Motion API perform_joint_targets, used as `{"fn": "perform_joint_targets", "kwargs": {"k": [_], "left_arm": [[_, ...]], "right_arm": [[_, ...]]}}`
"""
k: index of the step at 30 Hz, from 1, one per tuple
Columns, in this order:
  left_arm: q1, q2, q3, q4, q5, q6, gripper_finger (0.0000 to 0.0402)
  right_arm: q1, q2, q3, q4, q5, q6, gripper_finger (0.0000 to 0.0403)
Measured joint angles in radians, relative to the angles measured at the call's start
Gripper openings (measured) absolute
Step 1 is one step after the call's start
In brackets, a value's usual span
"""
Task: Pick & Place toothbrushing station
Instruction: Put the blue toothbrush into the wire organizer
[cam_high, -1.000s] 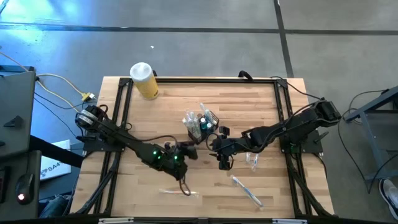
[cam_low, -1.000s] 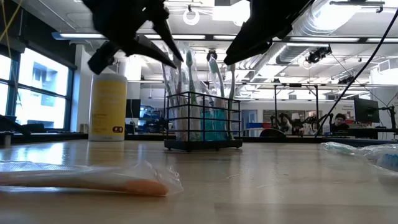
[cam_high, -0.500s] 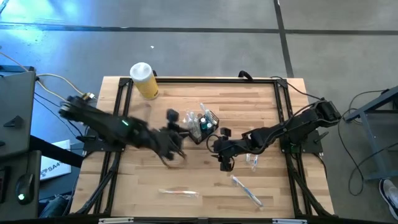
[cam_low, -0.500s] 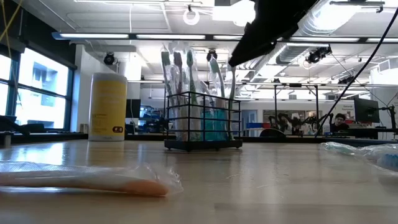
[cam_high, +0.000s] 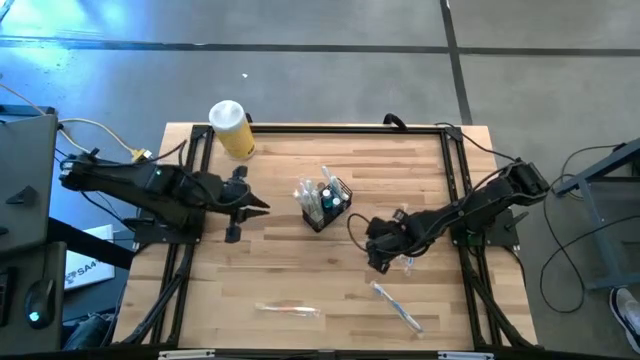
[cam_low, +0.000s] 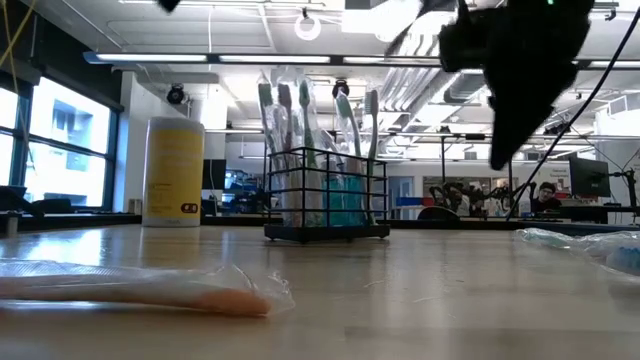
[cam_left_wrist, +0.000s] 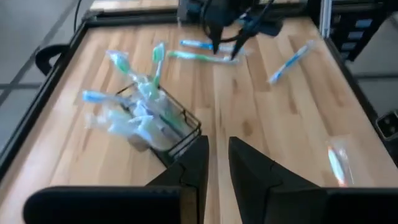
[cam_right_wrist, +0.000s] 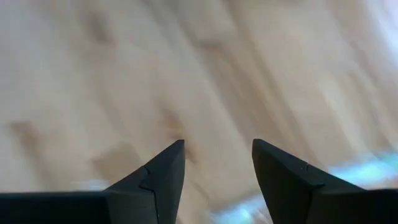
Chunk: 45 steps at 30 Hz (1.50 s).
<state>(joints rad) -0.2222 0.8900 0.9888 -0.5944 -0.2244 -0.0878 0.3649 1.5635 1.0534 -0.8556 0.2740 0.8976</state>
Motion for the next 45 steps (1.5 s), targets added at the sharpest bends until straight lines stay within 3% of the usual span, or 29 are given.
{"fn": "perform_joint_targets", "kwargs": {"k": [7,12,15,21,26,31,37,41,45], "left_arm": [[0.000,-0.081,-0.295,0.295,0.004,0.004,0.0058],[0.000,-0.073,-0.380,0.394,-0.007,0.040,0.0058],[0.000,-0.059,-0.390,0.410,-0.006,0.057,0.0058],[0.000,-0.055,-0.391,0.397,-0.006,0.057,0.0058],[0.000,-0.053,-0.391,0.385,-0.005,0.058,0.0058],[0.000,-0.053,-0.391,0.382,0.000,0.061,0.0058],[0.000,-0.053,-0.391,0.369,0.000,0.061,0.0058],[0.000,-0.053,-0.391,0.354,0.000,0.061,0.0058],[0.000,-0.053,-0.391,0.359,-0.001,0.065,0.0058]], "right_arm": [[-0.006,0.000,0.000,-0.228,0.104,0.194,0.0180],[-0.008,0.000,0.000,-0.212,0.003,0.207,0.0180],[-0.008,0.000,0.000,-0.227,-0.116,0.238,0.0180],[-0.013,-0.008,0.000,-0.373,-0.274,0.499,0.0180],[-0.008,-0.008,-0.004,-0.483,-0.201,0.598,0.0180],[-0.011,-0.008,-0.045,-0.396,-0.174,0.656,0.0180],[-0.020,-0.008,-0.122,-0.361,-0.222,0.719,0.0180],[-0.020,-0.007,-0.158,-0.350,-0.232,0.696,0.0180],[-0.020,-0.007,-0.158,-0.343,-0.236,0.555,0.0180]]}}
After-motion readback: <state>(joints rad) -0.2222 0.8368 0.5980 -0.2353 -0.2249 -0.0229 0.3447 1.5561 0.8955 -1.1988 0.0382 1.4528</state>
